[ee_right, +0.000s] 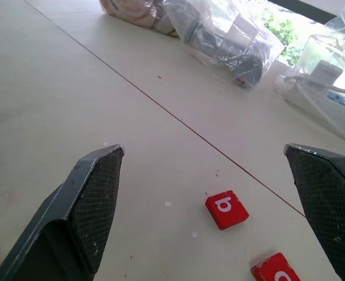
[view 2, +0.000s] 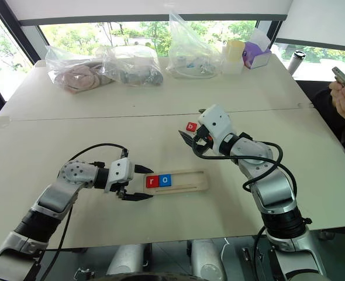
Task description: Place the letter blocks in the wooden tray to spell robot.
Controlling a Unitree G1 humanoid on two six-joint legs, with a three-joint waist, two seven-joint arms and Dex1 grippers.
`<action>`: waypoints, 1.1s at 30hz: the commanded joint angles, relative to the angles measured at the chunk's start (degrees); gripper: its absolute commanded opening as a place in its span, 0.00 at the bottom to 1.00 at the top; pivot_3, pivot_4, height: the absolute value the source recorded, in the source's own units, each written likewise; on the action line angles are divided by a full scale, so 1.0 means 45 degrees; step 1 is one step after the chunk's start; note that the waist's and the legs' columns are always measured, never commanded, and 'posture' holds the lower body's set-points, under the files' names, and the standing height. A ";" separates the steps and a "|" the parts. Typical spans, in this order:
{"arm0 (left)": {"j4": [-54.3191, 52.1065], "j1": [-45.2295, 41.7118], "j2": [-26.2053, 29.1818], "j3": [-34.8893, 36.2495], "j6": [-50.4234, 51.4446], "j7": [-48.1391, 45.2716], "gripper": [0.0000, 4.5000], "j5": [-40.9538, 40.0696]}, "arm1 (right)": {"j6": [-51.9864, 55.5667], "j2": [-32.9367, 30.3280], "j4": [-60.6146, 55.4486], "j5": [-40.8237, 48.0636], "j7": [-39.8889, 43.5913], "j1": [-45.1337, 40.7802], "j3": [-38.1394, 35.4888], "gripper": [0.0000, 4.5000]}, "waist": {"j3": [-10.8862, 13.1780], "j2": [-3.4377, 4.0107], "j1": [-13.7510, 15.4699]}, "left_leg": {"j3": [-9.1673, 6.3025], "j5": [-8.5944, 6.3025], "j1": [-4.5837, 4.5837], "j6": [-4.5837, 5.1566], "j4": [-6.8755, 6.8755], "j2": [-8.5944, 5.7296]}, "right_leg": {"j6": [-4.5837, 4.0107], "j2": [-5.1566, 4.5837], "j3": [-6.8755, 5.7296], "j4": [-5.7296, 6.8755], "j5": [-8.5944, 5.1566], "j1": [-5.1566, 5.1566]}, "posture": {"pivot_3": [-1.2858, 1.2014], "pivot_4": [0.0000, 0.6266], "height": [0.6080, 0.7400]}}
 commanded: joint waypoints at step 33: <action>-0.1911 0.3806 0.3834 0.4622 0.1942 0.0878 0.99 -0.3410 | 0.0429 0.0676 0.1430 -0.0632 0.0017 -0.1767 0.1119 1.00 | 0.0018 0.0017 -0.0697 | -0.0022 -0.0001 0.0079 0.0003 -0.0230 0.0142 | -0.0194 0.0198 0.0040 0.0037 -0.0035 -0.0132 | 0.52 0.24 1.00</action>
